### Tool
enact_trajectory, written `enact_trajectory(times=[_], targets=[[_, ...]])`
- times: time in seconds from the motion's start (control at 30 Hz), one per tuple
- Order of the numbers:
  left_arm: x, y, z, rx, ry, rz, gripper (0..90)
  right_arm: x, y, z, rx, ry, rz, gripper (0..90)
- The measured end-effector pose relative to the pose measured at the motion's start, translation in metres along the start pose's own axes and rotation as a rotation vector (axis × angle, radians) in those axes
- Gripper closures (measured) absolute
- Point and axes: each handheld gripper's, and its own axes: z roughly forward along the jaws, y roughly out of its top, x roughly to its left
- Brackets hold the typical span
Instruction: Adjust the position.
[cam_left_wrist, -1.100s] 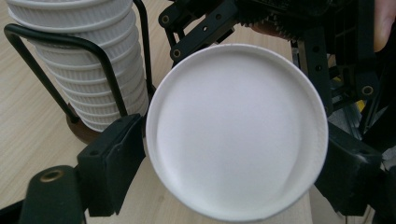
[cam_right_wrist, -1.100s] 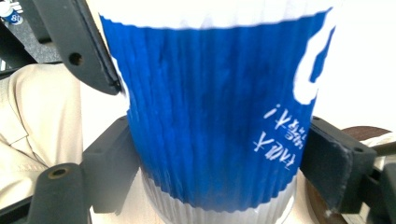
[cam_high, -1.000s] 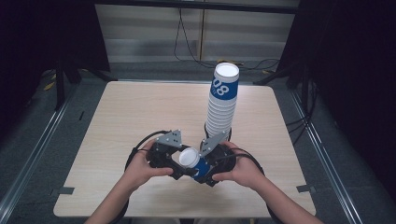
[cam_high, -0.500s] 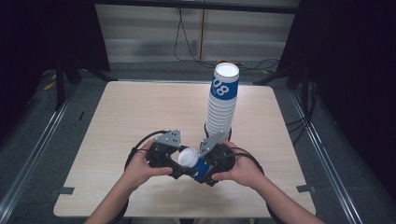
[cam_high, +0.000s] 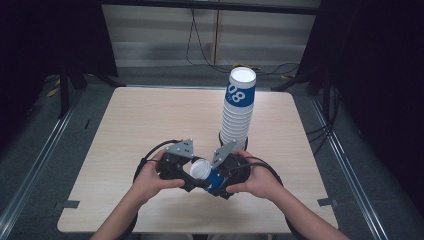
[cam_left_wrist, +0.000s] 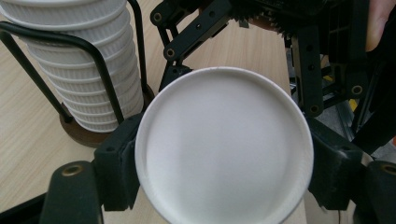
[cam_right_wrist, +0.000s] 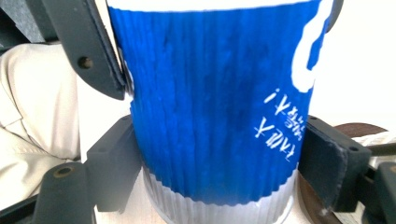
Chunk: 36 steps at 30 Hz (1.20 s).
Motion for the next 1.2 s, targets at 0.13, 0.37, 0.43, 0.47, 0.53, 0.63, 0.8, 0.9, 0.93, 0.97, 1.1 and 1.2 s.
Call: enact_trajectory(times=[0.13,0.37,0.43,0.47,0.53,0.63,0.8,0.9,0.93,0.97,1.1,1.2], targets=[[0.0,-0.0002,-0.0003,0.003,-0.004,0.001,24.7,0.001,0.001,-0.0012,0.014,0.0,-0.005,21.2],[0.001,-0.0011,-0.0004,0.015,-0.005,-0.004,22.3,0.0007,0.0018,-0.0018,0.031,-0.005,-0.044,22.2],[0.0016,-0.0013,-0.0006,0.027,-0.007,0.003,21.6,0.0019,0.0016,-0.0024,0.042,0.002,-0.034,22.3],[0.0015,-0.0014,-0.0006,0.026,-0.005,0.002,21.6,0.0022,0.0016,-0.0025,0.044,0.0,-0.035,22.4],[0.0018,-0.0015,-0.0009,0.027,-0.008,0.0,21.0,0.0027,0.0016,-0.0027,0.046,0.001,-0.033,22.4],[0.0017,-0.001,-0.0022,0.03,-0.007,-0.003,20.4,0.0024,0.0011,-0.0033,0.047,-0.001,-0.032,22.5],[0.003,-0.0014,-0.0047,0.036,-0.017,-0.013,19.7,0.0005,0.0005,-0.0032,0.027,0.006,-0.057,22.6],[0.0035,-0.0021,-0.0052,0.047,-0.019,-0.014,19.1,0.0011,0.0007,-0.0032,0.028,0.007,-0.053,22.6],[0.0034,-0.002,-0.005,0.047,-0.021,-0.017,19.1,0.0013,0.0009,-0.0035,0.03,0.008,-0.046,22.6],[0.0034,-0.002,-0.005,0.047,-0.021,-0.017,19.7,0.0013,0.0009,-0.0035,0.03,0.008,-0.046,22.6],[0.0023,-0.0012,-0.005,0.041,-0.043,-0.018,28.8,0.0016,0.0014,-0.0042,0.039,0.007,-0.039,22.5],[0.0014,-0.0004,-0.0054,0.05,-0.046,-0.016,29.3,0.0007,0.0012,-0.0046,0.041,0.016,-0.047,22.5]])
